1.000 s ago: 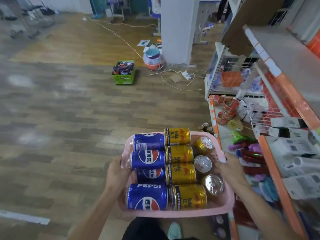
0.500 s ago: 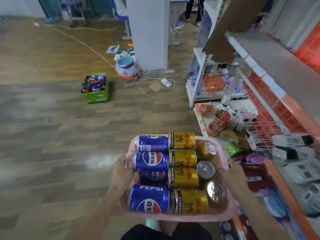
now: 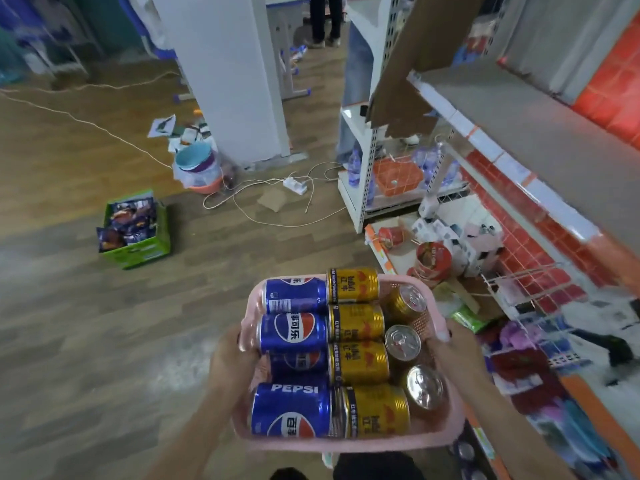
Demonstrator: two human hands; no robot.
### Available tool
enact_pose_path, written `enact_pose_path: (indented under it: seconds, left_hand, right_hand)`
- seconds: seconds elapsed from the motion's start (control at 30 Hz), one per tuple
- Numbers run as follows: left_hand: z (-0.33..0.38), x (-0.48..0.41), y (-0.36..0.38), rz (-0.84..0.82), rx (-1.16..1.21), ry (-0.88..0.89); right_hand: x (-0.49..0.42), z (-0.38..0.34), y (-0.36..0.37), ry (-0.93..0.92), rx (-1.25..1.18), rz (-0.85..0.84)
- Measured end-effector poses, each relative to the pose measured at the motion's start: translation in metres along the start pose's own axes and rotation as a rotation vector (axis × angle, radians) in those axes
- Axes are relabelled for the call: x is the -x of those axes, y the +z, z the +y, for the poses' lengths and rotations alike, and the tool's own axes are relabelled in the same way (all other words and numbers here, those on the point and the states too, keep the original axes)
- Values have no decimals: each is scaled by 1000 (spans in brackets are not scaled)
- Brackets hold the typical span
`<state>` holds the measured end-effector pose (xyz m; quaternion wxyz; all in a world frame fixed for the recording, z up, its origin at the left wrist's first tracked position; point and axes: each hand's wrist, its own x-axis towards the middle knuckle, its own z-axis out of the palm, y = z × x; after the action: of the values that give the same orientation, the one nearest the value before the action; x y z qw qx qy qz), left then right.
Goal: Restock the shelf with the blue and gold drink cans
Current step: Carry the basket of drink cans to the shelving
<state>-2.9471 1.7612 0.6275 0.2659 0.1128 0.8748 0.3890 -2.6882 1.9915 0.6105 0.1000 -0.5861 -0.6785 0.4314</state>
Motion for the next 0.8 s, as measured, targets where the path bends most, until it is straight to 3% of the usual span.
enact_pose_path:
  seconds: [0.43, 0.67, 0.8]
  left_hand:
    - [121, -173, 38, -167, -41, 32]
    - [181, -283, 67, -394, -141, 132]
    - [209, -377, 93, -506, -322, 154]
  right_hand:
    - [-133, -58, 10, 169, -108, 85]
    - [-178, -91, 39, 354, -170, 232]
    - [-197, -109, 75, 513, -269, 345]
